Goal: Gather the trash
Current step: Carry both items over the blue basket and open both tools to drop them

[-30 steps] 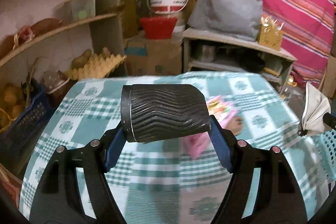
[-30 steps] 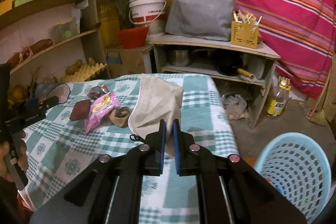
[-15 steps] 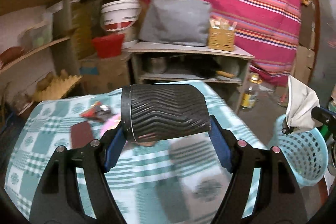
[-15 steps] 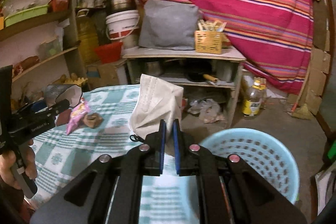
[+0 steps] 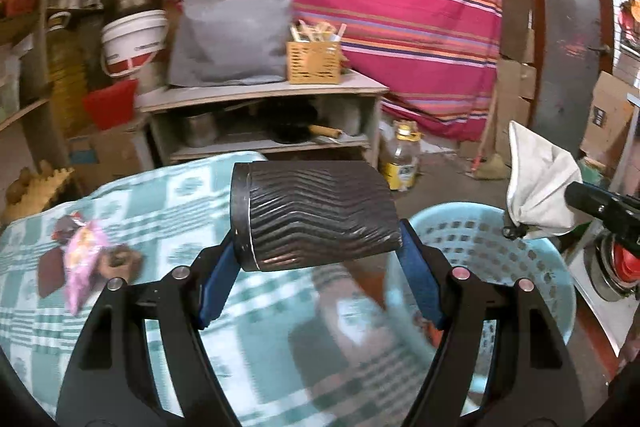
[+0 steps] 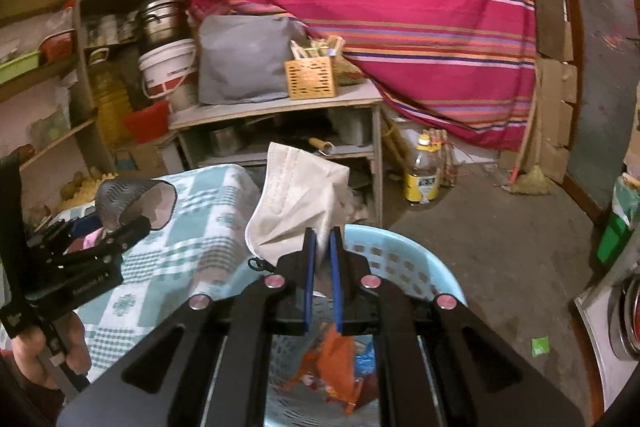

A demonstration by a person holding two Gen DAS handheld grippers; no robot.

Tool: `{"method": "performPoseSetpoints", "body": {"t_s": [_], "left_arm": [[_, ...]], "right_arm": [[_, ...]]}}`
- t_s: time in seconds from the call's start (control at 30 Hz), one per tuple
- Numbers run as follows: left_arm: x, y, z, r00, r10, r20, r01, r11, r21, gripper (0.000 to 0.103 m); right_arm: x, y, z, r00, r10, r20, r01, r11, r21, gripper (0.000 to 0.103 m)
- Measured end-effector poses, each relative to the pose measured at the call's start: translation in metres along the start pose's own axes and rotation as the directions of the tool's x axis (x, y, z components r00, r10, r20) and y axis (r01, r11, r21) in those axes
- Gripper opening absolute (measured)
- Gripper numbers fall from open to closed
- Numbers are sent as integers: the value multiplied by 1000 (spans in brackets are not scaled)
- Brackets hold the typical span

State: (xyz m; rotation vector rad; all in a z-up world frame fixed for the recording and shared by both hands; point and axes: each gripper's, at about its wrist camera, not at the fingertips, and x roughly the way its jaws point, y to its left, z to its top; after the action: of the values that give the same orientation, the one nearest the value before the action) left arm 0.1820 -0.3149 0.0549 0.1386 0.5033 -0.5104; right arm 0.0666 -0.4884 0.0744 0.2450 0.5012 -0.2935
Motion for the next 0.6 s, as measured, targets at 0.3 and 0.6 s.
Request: {"method": "performPoseSetpoints", "body": {"t_s": [0.3,0.6], "left_arm": [[14,-51,-2,997,-79,-8,79,996,44,73],[26,-63,-3,993,-117,-20,118,992,37,73]], "right_arm": [[1,-37,-8,998,-50,-23,51,998,42,8],[4,-48,-11,997,-61,-42,64,996,55,8]]}}
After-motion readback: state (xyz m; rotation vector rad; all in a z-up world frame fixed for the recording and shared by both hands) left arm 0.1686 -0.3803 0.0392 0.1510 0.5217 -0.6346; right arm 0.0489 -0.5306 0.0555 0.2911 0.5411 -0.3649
